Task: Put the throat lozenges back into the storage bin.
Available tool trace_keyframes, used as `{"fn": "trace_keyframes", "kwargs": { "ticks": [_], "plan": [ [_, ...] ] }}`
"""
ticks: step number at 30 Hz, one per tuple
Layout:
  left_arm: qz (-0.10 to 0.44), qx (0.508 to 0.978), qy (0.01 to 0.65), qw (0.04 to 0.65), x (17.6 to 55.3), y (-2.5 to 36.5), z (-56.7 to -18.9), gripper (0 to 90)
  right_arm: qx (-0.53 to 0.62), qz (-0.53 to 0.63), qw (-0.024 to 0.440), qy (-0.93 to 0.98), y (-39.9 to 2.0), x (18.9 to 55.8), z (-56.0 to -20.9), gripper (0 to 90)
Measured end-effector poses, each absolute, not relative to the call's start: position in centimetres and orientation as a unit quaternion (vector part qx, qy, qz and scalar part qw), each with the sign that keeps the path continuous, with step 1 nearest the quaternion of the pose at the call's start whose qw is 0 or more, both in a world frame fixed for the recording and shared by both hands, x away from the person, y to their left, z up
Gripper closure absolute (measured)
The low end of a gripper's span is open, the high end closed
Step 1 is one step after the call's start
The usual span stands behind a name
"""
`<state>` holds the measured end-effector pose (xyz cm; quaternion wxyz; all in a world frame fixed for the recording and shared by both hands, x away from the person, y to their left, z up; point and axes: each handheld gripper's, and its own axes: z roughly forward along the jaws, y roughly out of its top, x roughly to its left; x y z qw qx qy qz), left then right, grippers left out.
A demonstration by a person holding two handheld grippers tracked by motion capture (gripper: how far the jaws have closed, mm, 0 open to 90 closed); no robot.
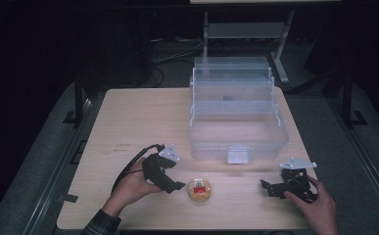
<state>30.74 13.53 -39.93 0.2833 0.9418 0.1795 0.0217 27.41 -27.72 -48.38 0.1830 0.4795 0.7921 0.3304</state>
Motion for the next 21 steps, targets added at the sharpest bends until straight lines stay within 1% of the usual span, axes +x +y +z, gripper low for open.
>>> {"fn": "trace_keyframes", "kwargs": {
  "ticks": [11,21],
  "plan": [
    [0.016,0.946,0.158,0.282,30.6,11.6,-40.0,14.3,0.48,0.33,0.183,0.792,-27.7,27.4,-48.4,0.0],
    [0.01,0.951,0.14,0.276,30.5,10.0,-40.4,13.5,0.48,0.33,0.183,0.792,-27.7,27.4,-48.4,0.0]
  ]
}}
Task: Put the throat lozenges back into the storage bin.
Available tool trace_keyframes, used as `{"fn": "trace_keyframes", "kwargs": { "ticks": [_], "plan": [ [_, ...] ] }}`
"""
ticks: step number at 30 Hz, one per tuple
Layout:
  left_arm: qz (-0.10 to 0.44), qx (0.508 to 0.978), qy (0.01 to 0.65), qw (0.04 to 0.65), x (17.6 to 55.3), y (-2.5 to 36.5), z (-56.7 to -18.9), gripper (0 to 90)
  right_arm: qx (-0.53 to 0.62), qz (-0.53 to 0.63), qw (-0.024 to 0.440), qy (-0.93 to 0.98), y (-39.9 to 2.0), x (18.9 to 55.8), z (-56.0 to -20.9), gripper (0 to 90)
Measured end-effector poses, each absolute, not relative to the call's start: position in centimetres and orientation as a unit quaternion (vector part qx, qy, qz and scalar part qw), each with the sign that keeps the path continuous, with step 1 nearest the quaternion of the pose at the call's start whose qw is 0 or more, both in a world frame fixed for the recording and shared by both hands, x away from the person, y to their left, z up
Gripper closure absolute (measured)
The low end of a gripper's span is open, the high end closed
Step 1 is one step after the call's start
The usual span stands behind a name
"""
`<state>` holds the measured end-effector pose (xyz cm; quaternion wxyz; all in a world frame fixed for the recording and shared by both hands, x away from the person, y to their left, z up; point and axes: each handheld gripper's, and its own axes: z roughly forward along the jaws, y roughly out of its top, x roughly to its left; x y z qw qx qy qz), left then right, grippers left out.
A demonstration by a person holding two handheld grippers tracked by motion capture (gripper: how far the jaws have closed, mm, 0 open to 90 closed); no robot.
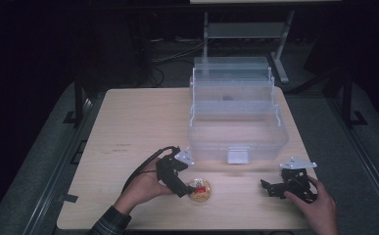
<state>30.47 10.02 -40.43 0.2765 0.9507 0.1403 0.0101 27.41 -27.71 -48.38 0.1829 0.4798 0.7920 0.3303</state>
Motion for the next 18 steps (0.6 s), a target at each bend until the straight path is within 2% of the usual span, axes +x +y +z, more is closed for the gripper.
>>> {"fn": "trace_keyframes", "kwargs": {
  "ticks": [18],
  "plan": [
    [-0.003,0.959,0.111,0.261,30.5,7.9,-42.0,13.0,0.48,0.33,0.183,0.792,-27.7,27.4,-48.4,0.0]
  ]
}}
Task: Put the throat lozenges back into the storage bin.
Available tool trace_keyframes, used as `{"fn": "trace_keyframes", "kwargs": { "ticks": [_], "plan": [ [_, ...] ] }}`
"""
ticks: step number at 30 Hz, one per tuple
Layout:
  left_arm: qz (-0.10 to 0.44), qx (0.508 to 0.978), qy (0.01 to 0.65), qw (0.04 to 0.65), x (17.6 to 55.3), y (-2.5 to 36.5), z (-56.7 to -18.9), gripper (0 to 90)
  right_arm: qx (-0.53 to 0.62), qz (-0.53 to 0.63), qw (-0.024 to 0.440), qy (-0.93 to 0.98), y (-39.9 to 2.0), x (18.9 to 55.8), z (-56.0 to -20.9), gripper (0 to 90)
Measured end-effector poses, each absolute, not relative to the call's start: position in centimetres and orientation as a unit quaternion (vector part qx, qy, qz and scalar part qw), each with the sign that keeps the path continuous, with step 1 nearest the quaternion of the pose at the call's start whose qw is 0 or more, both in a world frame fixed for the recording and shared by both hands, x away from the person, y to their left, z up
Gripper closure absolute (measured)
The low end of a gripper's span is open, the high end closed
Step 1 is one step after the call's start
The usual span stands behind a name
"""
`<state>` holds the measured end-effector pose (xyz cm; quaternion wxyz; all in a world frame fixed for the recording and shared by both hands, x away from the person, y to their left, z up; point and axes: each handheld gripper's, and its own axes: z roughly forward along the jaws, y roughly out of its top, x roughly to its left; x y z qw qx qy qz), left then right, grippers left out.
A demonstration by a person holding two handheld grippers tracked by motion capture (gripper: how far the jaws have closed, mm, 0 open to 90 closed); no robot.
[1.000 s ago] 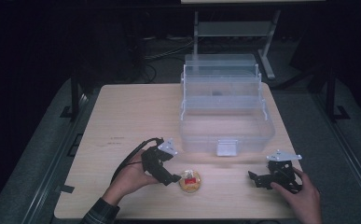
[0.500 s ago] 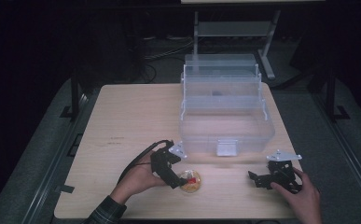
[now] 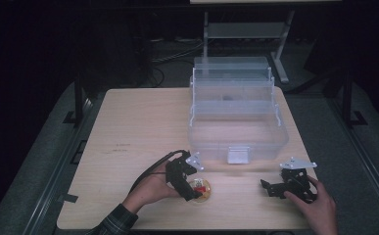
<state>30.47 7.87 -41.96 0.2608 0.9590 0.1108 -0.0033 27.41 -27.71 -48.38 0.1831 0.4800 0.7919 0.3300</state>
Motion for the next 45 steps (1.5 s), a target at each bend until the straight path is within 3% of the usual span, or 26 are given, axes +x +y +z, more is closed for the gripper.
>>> {"fn": "trace_keyframes", "kwargs": {
  "ticks": [45],
  "plan": [
    [0.005,0.977,0.077,0.198,29.8,5.0,-44.6,16.0,0.482,0.33,0.184,0.791,-27.7,27.4,-48.4,0.0]
  ]
}}
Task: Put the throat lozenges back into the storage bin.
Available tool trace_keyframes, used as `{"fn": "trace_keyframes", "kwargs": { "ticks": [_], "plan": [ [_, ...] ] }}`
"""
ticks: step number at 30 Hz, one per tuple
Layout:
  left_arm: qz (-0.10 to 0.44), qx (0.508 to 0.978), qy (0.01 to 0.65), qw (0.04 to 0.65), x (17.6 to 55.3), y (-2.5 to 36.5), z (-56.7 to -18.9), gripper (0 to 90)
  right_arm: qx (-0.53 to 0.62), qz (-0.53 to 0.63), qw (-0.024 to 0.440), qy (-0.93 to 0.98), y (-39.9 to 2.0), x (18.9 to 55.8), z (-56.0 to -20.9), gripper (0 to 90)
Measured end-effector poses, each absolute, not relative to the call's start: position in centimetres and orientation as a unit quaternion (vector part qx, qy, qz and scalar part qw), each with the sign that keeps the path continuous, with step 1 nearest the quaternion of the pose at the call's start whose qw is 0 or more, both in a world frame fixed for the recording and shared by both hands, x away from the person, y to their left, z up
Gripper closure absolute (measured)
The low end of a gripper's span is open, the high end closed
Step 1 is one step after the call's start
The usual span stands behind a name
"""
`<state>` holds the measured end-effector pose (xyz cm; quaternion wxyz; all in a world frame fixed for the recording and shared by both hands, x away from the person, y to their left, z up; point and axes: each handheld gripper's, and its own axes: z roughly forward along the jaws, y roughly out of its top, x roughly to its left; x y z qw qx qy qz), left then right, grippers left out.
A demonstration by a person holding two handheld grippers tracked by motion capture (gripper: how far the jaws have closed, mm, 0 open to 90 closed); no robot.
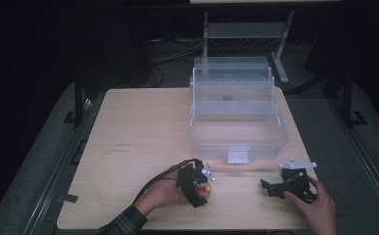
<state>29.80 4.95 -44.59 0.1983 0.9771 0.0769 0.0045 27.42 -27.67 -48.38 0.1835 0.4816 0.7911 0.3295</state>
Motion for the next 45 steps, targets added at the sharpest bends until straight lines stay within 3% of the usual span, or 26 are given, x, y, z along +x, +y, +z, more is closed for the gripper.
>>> {"fn": "trace_keyframes", "kwargs": {
  "ticks": [18,45],
  "plan": [
    [-0.001,0.976,0.077,0.202,29.9,5.0,-44.4,19.6,0.481,0.33,0.183,0.791,-27.7,27.4,-48.4,0.0],
    [-0.003,0.971,0.084,0.224,30.0,5.4,-41.0,19.6,0.481,0.33,0.184,0.791,-27.7,27.4,-48.4,0.0]
  ]
}}
